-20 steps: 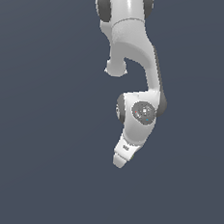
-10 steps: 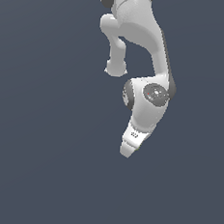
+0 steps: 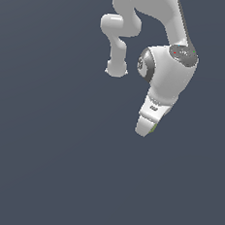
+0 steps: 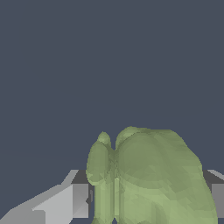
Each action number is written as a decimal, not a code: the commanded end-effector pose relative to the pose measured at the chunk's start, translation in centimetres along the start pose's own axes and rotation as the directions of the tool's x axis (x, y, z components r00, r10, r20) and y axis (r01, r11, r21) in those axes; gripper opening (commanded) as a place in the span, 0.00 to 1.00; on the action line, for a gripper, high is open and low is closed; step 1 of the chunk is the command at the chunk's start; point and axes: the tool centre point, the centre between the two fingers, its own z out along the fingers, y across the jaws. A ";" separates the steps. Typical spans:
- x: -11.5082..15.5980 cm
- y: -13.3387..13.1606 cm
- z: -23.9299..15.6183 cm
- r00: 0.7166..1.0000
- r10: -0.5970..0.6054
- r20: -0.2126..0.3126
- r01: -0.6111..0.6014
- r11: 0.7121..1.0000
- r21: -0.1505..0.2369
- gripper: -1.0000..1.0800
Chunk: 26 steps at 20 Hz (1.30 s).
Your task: Pick up the object and move it to a goal position.
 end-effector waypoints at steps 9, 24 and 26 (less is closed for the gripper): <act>1.1 -6.5 -9.5 1.000 -0.001 0.000 0.001 1.000 0.000 0.00; 1.9 -9.7 -14.7 1.000 0.000 -0.003 0.000 1.000 0.002 0.00; 1.9 -9.6 -14.6 1.000 0.000 -0.003 0.000 1.000 0.002 0.00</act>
